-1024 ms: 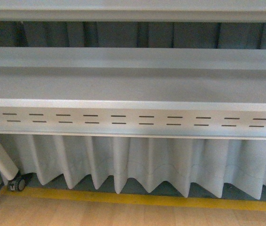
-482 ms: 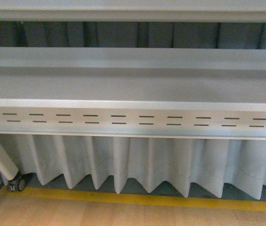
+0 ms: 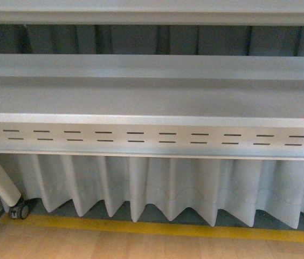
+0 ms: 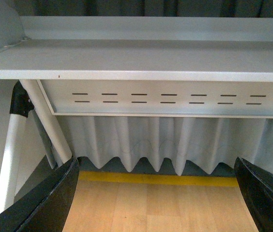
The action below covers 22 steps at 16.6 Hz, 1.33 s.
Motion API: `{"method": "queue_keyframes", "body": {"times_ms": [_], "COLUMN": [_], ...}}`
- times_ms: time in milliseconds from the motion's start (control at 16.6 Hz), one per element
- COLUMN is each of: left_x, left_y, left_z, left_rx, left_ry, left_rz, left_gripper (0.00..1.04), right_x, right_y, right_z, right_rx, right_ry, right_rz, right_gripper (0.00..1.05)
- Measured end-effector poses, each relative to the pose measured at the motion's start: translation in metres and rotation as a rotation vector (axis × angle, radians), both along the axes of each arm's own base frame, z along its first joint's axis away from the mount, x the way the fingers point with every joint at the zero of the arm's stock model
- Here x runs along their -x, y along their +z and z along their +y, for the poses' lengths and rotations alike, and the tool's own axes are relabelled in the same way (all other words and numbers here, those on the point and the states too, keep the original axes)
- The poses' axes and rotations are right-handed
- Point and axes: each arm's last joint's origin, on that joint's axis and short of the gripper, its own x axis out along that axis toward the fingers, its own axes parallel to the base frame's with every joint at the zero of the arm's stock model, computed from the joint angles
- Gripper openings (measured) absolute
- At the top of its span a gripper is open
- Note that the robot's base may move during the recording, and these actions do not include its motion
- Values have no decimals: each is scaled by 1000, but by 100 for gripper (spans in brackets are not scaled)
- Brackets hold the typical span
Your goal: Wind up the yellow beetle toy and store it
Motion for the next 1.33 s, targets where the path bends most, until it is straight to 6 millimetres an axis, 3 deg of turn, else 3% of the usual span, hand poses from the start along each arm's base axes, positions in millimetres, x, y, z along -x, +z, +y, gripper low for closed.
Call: {"method": "queue_keyframes", "body": {"times_ms": [1325], "left_x": [0], "left_y": [0], "left_z": [0], "left_rx": [0], "left_ry": [-2], "left_rz": [0], "left_gripper": [98], "right_x": [0], "right_y": [0], "right_z": [0], "right_rx": [0], "right_ry": [-1], "right_rz": [0], "right_gripper": [98]}}
